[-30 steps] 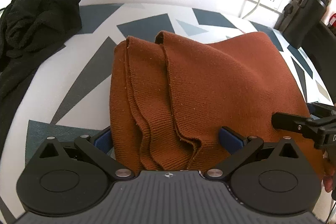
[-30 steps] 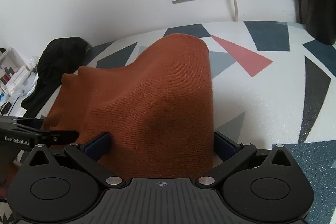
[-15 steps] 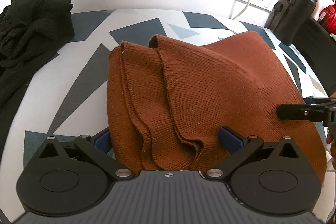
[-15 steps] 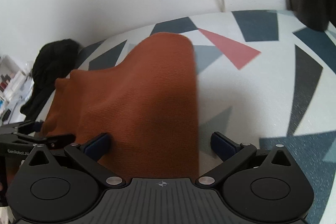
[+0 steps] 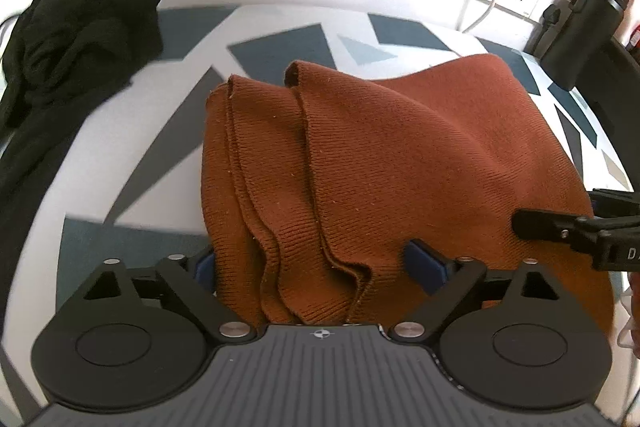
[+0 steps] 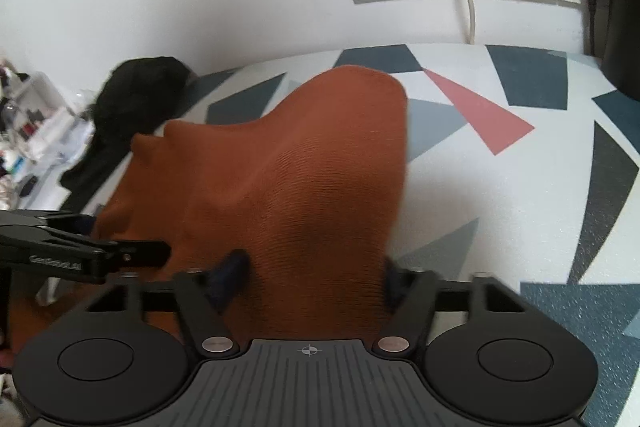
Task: Fold clothes
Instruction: 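Close the right tool on the sweater edge while the left tool closes on its folded side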
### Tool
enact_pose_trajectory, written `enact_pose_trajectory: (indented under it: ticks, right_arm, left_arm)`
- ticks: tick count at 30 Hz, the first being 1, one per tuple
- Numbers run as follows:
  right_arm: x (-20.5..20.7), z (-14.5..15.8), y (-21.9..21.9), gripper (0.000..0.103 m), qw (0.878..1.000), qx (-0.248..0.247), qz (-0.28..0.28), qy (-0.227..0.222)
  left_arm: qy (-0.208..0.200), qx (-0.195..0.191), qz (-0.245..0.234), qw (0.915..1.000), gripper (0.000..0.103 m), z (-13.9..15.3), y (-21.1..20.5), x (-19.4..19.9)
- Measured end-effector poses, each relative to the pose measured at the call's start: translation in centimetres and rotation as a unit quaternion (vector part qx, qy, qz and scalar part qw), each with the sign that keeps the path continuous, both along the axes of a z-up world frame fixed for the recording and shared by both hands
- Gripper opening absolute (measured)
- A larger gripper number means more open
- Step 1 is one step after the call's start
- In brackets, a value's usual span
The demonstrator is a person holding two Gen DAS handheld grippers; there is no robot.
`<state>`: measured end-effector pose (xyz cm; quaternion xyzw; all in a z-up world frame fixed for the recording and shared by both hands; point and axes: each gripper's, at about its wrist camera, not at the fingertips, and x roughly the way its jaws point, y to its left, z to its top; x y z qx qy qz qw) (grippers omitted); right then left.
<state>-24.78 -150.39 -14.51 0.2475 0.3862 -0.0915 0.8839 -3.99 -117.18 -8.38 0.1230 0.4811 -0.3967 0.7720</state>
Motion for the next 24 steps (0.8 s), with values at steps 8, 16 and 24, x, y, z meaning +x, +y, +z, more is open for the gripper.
enact_pose_trajectory:
  ticks: [8,16,24]
  right_arm:
    - [-1.6,-0.7,-1.1,0.068,0.999,0.039,0.011,-0.011]
    - [-0.7,-1.4,-0.2,0.096,1.0,-0.006,0.024,-0.017]
    - [0.1,-1.0,0.7,0.067,0.999,-0.02,0.034,-0.026]
  left_arm:
    - [0.029,0.006,0.0,0.9996,0.102,0.0,1.6,-0.2]
    - [0.014,0.019,0.014,0.9996,0.103,-0.3,1.4,0.0]
    - [-0.002,0.01,0.018,0.9998,0.097,-0.1,0.4,-0.7]
